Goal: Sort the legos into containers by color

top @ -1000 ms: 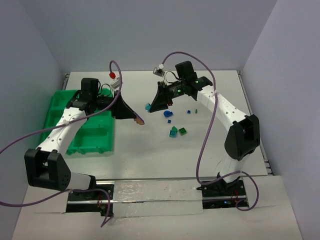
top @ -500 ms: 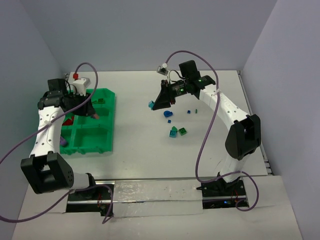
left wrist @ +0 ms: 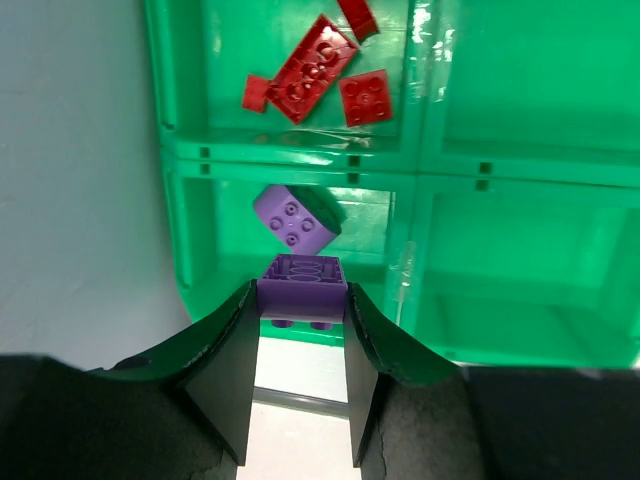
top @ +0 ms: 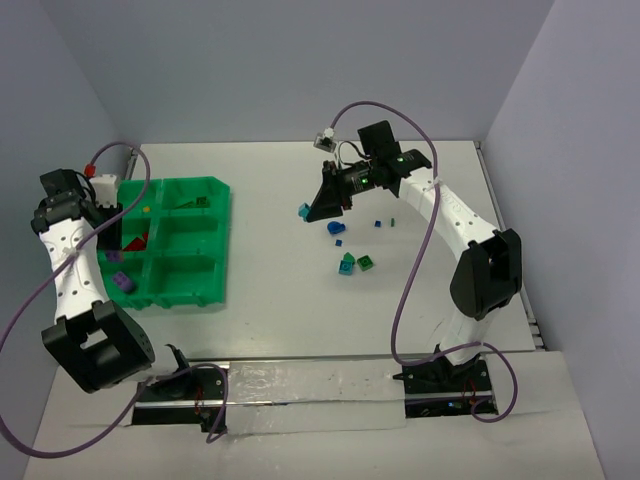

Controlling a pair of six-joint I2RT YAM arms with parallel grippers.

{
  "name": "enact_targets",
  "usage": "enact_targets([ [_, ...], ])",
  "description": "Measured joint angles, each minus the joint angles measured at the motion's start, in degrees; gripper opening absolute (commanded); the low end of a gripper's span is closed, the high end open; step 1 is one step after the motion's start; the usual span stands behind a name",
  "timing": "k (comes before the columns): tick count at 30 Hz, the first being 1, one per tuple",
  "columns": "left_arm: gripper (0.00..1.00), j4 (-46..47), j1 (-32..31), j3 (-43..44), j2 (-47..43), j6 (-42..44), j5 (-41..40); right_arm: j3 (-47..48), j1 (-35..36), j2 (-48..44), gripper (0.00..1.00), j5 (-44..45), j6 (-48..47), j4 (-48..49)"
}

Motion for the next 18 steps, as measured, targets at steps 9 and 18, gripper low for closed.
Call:
enact_targets([
  [9, 0.0, 2.45, 2.92, -5.13, -0.13, 1.88, 4.26, 1.53, 0.0, 0.3, 0.0, 0.23, -1.72, -2.84],
  [18, 0.0, 7.32, 3.65, -9.37, 0.03, 3.02, 9.03, 1.53, -0.01, 0.3, 0.0, 0.9, -2.49, -4.58],
])
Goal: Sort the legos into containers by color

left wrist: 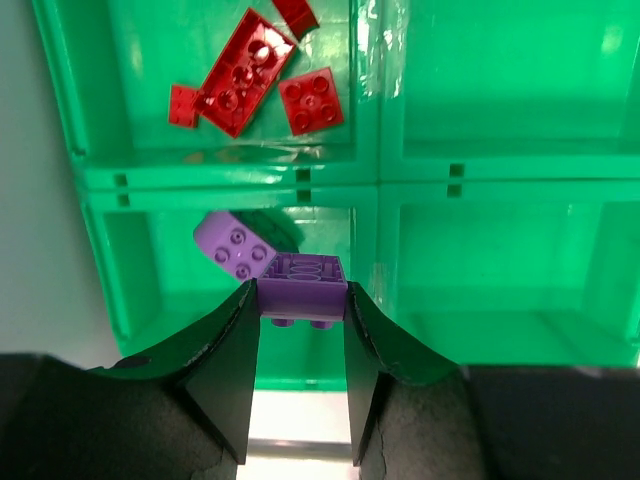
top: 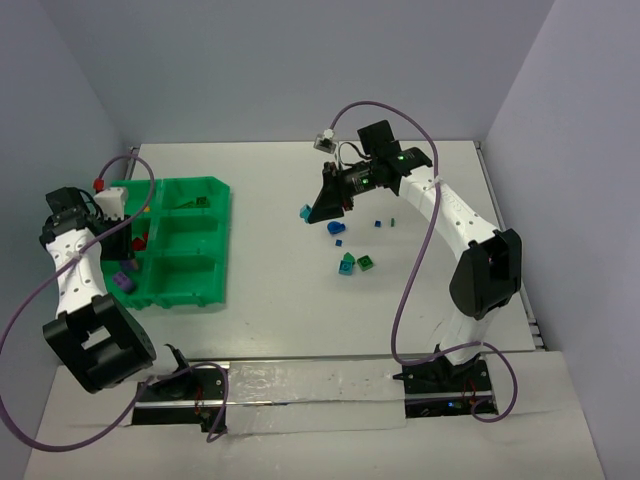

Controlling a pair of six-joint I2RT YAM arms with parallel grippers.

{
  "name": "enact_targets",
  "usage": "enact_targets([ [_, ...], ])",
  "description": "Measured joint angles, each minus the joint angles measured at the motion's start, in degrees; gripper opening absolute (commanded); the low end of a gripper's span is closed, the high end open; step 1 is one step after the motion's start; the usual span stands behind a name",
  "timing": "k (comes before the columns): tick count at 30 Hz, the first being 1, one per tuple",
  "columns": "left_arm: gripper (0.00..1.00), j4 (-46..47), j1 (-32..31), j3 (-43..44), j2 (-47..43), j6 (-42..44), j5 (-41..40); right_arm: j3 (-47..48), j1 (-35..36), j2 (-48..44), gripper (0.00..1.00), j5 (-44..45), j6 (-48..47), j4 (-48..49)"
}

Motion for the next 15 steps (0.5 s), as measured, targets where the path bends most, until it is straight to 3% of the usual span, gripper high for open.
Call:
enact_targets([
  [7, 0.05, 2.59, 0.04, -0.97, 2.29, 0.21, 0.33, 0.54, 0.0, 0.0, 0.0, 0.22, -0.67, -0.93],
  [11, 0.17, 2.82, 0.21, -1.04, 3.7, 0.21, 0.35, 0.85, 0.18, 0.0, 0.0, 0.8, -0.84, -1.01],
  [15, 0.37, 2.77, 0.55, -1.04, 3.93, 0.19, 0.65, 0.85, 0.74, 0.02, 0.0, 1.7, -0.44, -0.67],
])
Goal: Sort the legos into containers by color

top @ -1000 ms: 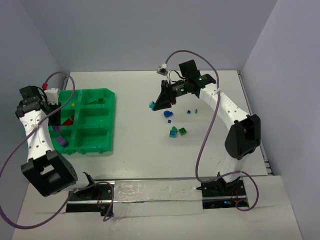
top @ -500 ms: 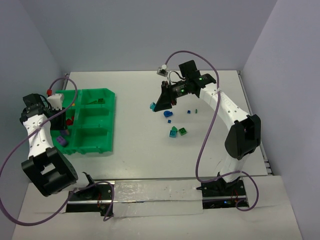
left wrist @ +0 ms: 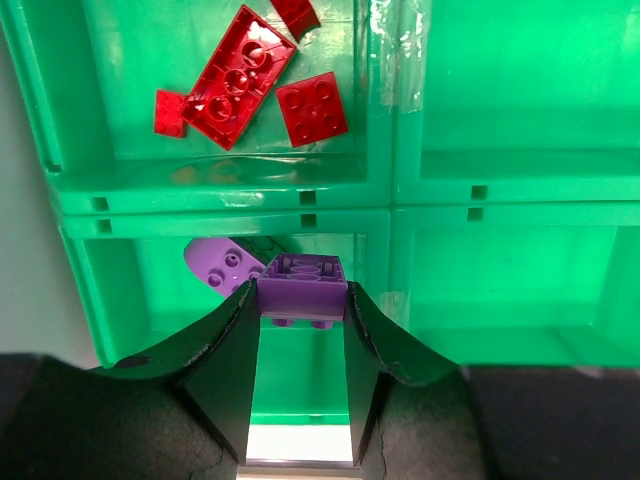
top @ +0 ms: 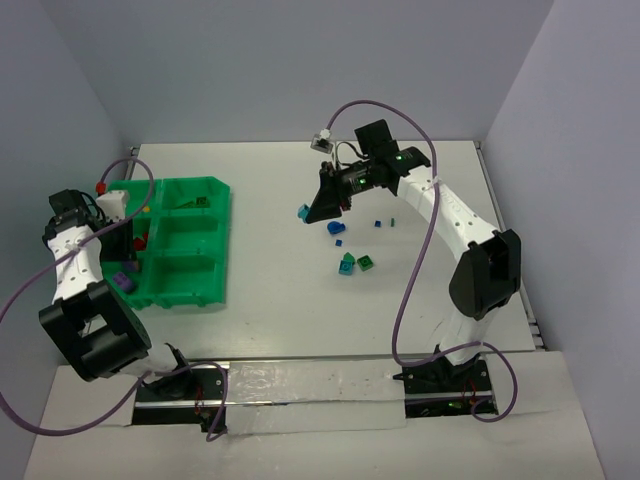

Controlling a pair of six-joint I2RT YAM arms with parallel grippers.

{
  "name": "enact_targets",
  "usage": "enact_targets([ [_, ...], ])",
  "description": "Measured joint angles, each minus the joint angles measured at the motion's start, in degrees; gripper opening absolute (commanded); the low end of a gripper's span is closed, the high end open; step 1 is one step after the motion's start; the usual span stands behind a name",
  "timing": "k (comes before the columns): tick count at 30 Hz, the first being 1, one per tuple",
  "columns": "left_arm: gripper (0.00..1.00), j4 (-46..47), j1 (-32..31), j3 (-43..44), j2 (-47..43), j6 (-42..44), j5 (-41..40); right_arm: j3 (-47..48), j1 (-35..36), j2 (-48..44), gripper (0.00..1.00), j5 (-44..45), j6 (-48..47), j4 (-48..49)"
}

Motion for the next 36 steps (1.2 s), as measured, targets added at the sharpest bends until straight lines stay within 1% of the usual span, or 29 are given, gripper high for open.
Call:
enact_targets([
  [1, 0.46, -0.04, 0.07, 0.0, 0.0, 0.02, 0.28, -0.05, 0.24, 0.0, 0.0, 0.24, 0.28, 0.53],
  [3, 0.57, -0.29, 0.28, 0.0, 0.0, 0.08, 1.25, -0.31, 0.81, 0.0, 0.0, 0.77, 0.94, 1.73],
  [8, 0.71, -1.22, 0.6, 0.04, -0.32, 0.33, 4.77, -1.49, 1.92, 0.0, 0.0, 2.84, 2.71, 5.03],
  [11, 0.73, -2.58, 0.64, 0.81, -0.88, 0.29, 6.4, -2.54, 2.08, 0.0, 0.0, 4.13, 3.91, 6.94],
  [15, 0.75, -5.56, 0.64, 5.78, -0.96, -0.22, 10.13, -3.67, 2.32, 0.0, 0.0, 5.7, 5.15, 9.27],
  [17, 0.76, -6.8, 0.64, 9.17, -1.01, -1.0, 13.26, -4.27, 2.41, -0.03, 0.0, 6.39, 5.66, 10.64],
  [20, 0.77, -7.15, -0.31, 13.11, -1.76, -5.05, 20.88, -5.93, 3.12, -0.38, 0.0, 8.82, 6.22, 13.21],
  [22, 0.77, -5.91, -3.06, 13.77, -3.07, -9.8, 25.19, -6.81, 4.16, -0.66, 0.0, 10.85, 6.3, 14.23],
  [23, 0.77, -5.1, -5.44, 13.66, -3.78, -12.38, 26.82, -7.02, 4.85, -0.74, 0.0, 11.84, 6.26, 14.59],
  [27, 0.8, 1.71, -19.63, 10.07, -6.16, -24.27, 33.07, -7.25, 8.11, -1.42, 0.0, 15.97, 5.48, 16.0],
  [29, 0.81, 4.39, -24.55, 7.37, -6.63, -28.61, 36.1, -7.71, 9.64, -2.26, 0.0, 18.15, 5.08, 16.57],
  [31, 0.82, 6.22, -26.43, 5.34, -6.37, -32.55, 39.49, -7.86, 11.15, -3.07, 0.0, 20.29, 4.43, 16.83],
  [36, 0.84, 14.46, -26.92, 1.25, -4.37, -43.73, 46.79, -7.86, 14.66, -3.98, 0.0, 24.65, 2.53, 17.49],
])
